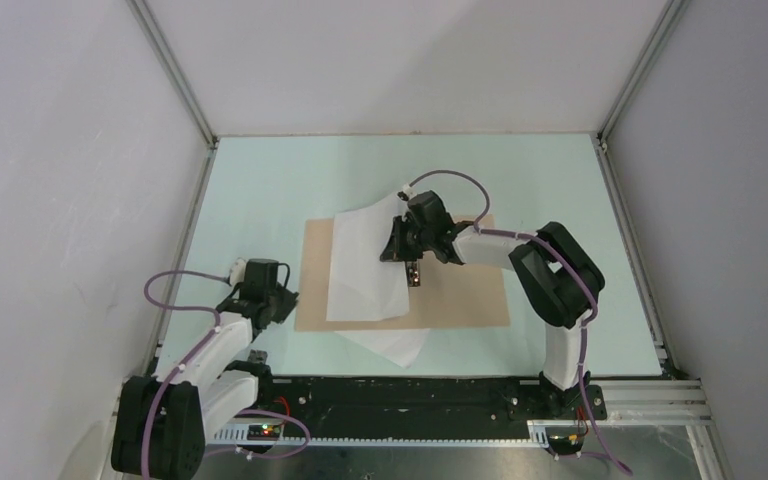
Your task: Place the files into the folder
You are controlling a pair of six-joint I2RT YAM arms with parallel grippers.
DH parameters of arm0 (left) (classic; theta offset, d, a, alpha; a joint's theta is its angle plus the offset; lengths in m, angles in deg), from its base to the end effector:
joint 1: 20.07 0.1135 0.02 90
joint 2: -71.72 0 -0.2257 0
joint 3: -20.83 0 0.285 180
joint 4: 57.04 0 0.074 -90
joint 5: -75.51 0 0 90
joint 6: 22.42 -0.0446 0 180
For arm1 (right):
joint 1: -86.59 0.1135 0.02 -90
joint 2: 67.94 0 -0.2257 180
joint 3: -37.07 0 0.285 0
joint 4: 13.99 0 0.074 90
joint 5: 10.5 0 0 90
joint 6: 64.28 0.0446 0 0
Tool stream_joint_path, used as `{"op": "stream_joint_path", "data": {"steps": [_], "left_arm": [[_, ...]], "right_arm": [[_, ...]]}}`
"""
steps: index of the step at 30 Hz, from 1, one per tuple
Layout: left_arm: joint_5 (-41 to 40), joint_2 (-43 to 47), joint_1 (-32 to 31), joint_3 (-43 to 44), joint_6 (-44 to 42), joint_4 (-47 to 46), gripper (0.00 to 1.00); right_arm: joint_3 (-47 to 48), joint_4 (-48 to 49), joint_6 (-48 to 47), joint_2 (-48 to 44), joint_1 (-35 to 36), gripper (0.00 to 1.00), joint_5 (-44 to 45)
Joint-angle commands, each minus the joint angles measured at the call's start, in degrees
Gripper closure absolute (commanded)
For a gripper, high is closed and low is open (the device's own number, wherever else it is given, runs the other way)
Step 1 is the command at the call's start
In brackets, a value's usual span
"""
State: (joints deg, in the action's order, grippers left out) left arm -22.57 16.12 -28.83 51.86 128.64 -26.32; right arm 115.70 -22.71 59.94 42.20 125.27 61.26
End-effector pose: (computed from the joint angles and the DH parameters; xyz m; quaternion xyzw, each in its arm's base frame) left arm 0.2174 -0.0272 0.0841 -0.4385 0.8454 -0.1151 0.2825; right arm 0.3266 0.2793 0.1013 -0.1015 0.8924 0.3625 0.2488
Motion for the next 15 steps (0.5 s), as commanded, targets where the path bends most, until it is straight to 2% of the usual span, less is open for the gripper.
{"op": "stream_joint_path", "data": {"steps": [1, 15], "left_arm": [[-1.21, -1.22, -0.66, 0.36, 0.91, 2.45, 1.00], [-0.85, -1.71, -0.66, 0.28, 0.48, 2.42, 1.00]], "right_arm": [[1.88, 2.31, 2.22, 1.76, 0.75, 1.00, -0.01], [4.36, 3.72, 7.51, 3.97, 1.48, 1.00, 2.17]]}}
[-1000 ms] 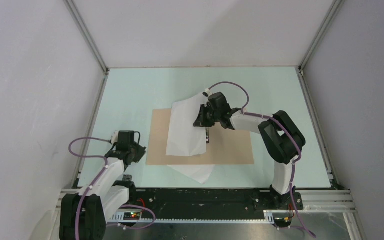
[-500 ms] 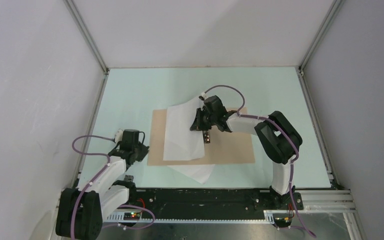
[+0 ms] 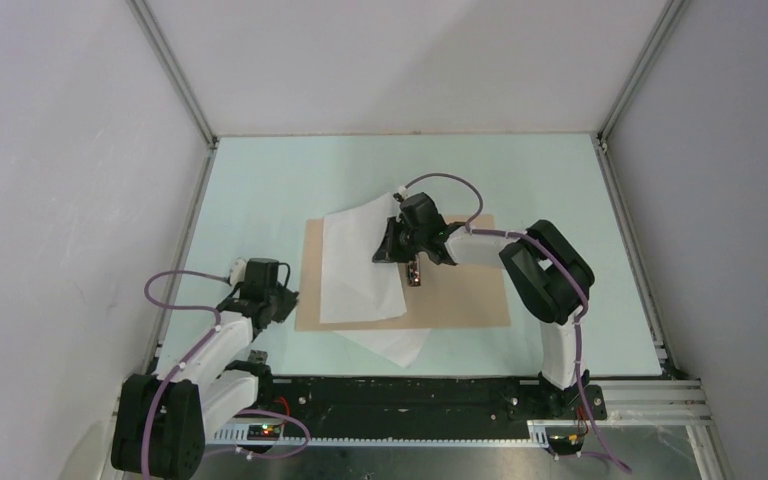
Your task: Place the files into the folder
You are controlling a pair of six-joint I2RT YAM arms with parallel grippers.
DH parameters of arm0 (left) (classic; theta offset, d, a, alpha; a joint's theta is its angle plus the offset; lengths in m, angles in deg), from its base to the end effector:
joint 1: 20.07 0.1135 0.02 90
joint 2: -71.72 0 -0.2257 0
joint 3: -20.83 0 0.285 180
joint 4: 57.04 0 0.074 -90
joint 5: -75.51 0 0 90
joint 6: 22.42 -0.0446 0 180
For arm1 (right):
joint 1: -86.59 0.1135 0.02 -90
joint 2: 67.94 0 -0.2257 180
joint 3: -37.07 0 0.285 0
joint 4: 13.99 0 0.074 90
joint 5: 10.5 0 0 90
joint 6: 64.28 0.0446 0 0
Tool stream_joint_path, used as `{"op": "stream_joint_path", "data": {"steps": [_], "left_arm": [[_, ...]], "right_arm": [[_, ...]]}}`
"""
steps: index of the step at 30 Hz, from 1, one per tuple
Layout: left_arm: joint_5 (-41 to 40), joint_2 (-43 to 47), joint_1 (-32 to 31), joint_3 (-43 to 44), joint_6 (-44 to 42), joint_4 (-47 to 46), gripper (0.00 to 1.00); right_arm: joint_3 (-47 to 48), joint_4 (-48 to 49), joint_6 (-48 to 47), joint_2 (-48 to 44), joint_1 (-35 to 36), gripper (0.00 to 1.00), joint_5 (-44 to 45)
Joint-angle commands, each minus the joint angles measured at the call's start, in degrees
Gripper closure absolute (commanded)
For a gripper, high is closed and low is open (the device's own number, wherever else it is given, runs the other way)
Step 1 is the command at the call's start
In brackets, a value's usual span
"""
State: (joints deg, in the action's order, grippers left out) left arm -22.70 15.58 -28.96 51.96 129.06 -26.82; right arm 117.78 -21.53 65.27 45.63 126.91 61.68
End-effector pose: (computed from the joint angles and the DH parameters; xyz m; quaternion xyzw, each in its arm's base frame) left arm 0.2182 -0.0277 0.0834 -0.4408 0.8439 -0.1159 0.2829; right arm 0.3254 0.2940 0.0903 -0.0710 0.8964 0.3738 0.2275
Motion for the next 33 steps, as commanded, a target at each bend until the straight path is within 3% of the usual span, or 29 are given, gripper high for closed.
{"op": "stream_joint_path", "data": {"steps": [1, 33], "left_arm": [[-0.64, -1.30, -0.61, 0.20, 0.01, 2.91, 1.00], [-0.40, -1.57, -0.66, -0.53, -0.17, 2.46, 1.00]], "right_arm": [[2.51, 2.56, 2.32, 0.91, -0.39, 1.00, 1.28], [4.75, 4.40, 6.35, 5.14, 3.41, 1.00, 3.83]]}}
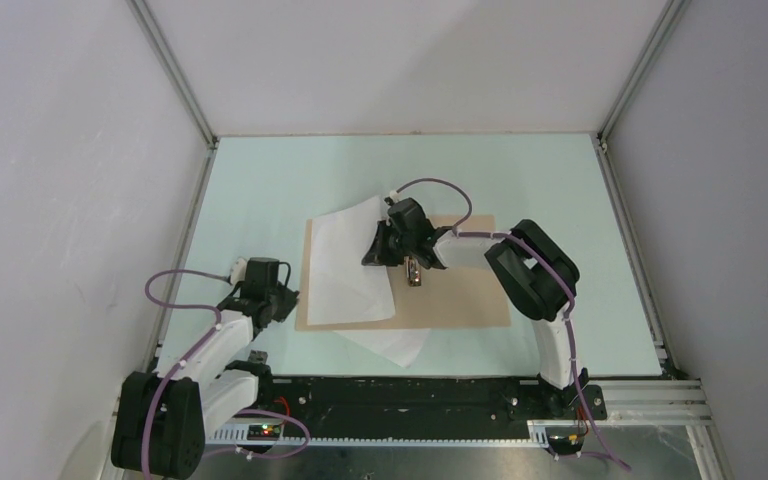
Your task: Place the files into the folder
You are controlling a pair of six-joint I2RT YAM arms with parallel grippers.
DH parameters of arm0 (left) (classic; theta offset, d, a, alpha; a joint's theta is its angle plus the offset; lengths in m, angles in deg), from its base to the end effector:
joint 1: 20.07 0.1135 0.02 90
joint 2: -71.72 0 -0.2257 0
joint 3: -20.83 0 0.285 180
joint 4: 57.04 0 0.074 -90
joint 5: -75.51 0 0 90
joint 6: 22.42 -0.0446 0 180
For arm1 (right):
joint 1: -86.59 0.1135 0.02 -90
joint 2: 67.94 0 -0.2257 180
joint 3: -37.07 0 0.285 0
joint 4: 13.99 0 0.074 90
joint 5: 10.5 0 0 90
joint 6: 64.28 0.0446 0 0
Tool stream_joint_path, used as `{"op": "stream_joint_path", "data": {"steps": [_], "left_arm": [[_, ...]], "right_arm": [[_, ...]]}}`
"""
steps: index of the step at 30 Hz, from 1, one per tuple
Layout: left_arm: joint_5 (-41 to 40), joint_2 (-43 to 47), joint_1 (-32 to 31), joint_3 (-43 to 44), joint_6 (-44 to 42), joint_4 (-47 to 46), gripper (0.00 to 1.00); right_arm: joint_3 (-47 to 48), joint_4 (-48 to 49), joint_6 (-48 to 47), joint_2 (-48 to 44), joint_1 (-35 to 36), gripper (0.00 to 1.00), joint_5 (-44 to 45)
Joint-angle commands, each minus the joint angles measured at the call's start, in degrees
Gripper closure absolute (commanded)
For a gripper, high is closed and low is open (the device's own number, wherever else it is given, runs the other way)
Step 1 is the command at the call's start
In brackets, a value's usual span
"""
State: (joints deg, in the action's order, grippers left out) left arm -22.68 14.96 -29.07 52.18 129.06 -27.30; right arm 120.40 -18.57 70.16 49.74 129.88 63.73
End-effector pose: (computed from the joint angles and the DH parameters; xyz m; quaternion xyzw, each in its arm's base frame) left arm 0.2195 -0.0283 0.0830 -0.4399 0.8441 -0.1167 0.2833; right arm 0.3200 0.3181 0.0791 -0.0502 0.8943 0.3851 0.2221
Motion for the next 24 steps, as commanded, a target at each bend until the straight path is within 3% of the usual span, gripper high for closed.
{"op": "stream_joint_path", "data": {"steps": [1, 24], "left_arm": [[-0.38, -0.93, -0.57, -0.88, -0.14, 2.96, 1.00], [-0.43, -0.69, -1.25, -1.17, 0.39, 3.03, 1.00]], "right_arm": [[1.73, 1.71, 1.86, 1.00, 0.46, 1.00, 1.96], [-1.56, 6.67, 4.84, 1.06, 1.48, 1.00, 3.71]]}}
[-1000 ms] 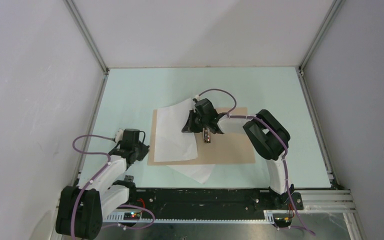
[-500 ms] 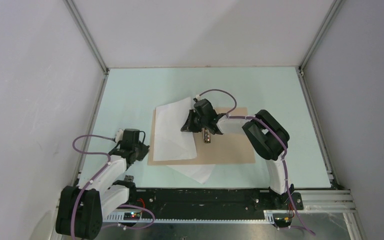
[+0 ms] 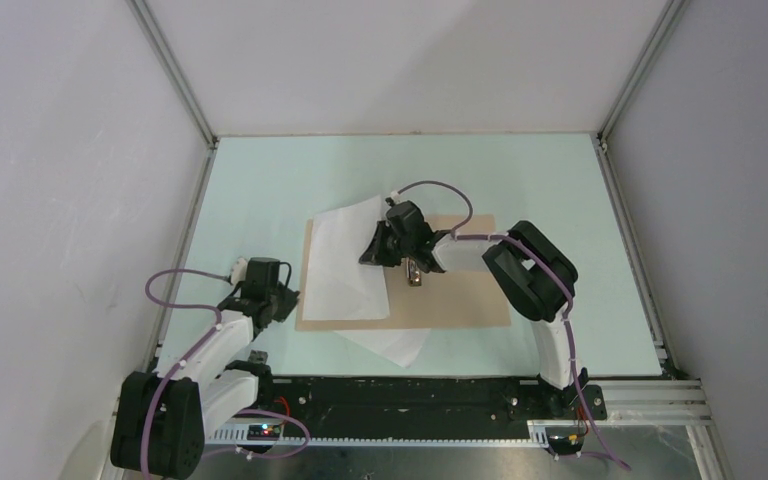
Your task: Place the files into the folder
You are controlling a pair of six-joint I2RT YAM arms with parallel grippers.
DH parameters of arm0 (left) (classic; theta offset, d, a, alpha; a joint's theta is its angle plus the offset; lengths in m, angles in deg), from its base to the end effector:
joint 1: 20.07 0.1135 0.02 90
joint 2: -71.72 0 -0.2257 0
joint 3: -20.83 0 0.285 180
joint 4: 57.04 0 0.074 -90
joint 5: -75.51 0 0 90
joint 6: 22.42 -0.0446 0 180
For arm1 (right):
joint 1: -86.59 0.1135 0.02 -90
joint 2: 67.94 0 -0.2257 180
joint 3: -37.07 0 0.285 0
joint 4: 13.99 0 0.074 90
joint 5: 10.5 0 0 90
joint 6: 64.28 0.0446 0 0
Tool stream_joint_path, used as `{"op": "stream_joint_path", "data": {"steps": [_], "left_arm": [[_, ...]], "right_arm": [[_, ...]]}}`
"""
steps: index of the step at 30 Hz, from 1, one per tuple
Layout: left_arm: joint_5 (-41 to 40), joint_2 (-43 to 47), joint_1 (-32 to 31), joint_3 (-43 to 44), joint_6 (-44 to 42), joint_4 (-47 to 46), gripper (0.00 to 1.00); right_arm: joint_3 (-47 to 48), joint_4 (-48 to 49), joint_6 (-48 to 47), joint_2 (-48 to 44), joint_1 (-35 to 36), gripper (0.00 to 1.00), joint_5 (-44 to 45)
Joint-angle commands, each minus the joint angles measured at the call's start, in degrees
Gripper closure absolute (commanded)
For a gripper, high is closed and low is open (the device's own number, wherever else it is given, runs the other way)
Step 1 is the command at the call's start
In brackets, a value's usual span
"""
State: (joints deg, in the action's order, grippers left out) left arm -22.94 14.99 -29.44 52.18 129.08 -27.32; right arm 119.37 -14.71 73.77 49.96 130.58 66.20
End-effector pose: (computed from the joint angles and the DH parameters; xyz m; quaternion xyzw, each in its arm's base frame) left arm 0.2194 -0.0296 0.0832 -0.4379 0.8449 -0.1161 0.2844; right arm 0.3180 0.3213 0.0775 -0.0209 0.8876 0.3945 0.2371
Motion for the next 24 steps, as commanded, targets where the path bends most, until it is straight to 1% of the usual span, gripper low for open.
{"op": "stream_joint_path", "data": {"steps": [1, 24], "left_arm": [[-0.16, -0.73, -0.95, -1.18, 0.44, 3.02, 1.00], [-0.60, -1.34, -1.54, -0.80, 0.82, 3.05, 1.00]], "right_arm": [[-0.54, 3.02, 1.29, 0.97, 0.81, 1.00, 1.16], [-0.80, 2.41, 0.78, 2.11, 2.84, 1.00, 0.24]]}}
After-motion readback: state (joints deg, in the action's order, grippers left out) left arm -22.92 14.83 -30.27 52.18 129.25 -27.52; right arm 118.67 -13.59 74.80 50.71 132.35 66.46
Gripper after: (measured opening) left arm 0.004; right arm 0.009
